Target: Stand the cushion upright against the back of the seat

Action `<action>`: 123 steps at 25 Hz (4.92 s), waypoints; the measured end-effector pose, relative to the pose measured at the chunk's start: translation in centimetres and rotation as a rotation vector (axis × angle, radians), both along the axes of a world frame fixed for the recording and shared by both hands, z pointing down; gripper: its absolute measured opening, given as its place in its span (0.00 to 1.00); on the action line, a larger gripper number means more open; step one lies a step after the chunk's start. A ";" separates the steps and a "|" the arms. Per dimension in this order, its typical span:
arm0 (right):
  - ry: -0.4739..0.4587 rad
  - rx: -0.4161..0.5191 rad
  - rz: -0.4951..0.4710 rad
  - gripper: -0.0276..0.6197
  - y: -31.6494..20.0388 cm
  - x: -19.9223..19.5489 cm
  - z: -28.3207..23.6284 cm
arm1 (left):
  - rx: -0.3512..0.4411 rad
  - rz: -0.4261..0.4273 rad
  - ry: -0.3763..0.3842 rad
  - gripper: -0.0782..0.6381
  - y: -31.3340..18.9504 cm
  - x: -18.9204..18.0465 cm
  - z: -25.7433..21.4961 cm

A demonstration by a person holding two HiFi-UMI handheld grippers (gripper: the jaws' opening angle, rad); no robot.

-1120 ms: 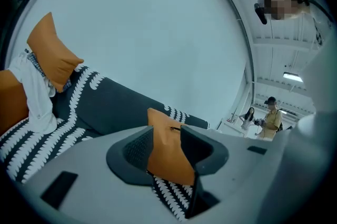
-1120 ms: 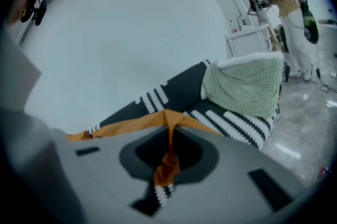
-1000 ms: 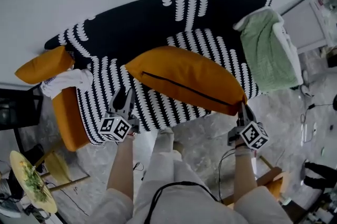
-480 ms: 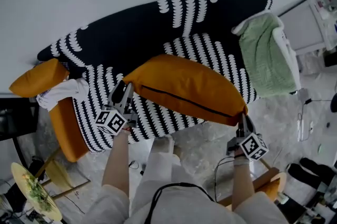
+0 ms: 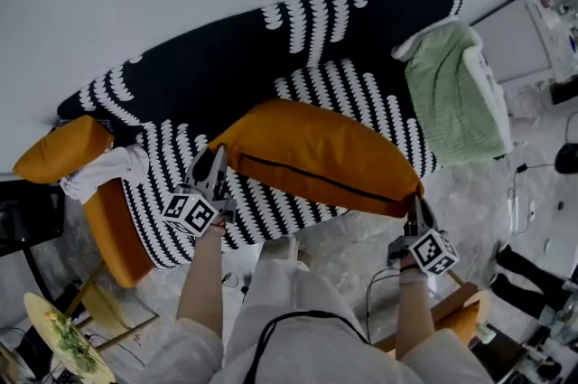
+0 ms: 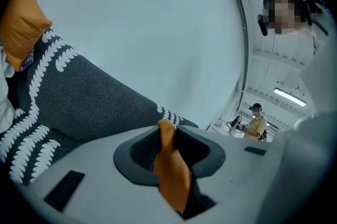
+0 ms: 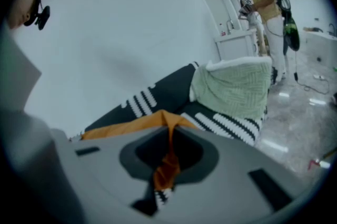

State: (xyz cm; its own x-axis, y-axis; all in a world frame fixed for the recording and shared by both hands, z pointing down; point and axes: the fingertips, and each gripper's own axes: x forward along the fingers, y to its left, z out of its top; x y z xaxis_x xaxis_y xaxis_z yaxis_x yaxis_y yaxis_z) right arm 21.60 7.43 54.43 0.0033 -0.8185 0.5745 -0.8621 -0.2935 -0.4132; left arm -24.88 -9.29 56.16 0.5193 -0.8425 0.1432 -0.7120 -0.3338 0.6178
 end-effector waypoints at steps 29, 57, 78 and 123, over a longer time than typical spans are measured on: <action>-0.152 0.131 -0.219 0.10 -19.7 4.3 -2.9 | -0.056 -0.255 0.063 0.21 -3.7 4.9 -2.7; -0.158 0.122 -0.350 0.10 -35.2 7.1 -1.6 | -0.099 -0.375 0.074 0.21 -9.7 8.7 -3.2; -0.141 0.071 -0.335 0.10 -43.5 6.2 0.7 | -0.112 -0.381 0.099 0.21 -15.8 8.2 -2.6; -0.217 0.239 -0.417 0.44 -42.0 6.9 -4.3 | -0.058 -0.415 -0.186 0.21 -17.9 5.5 -1.4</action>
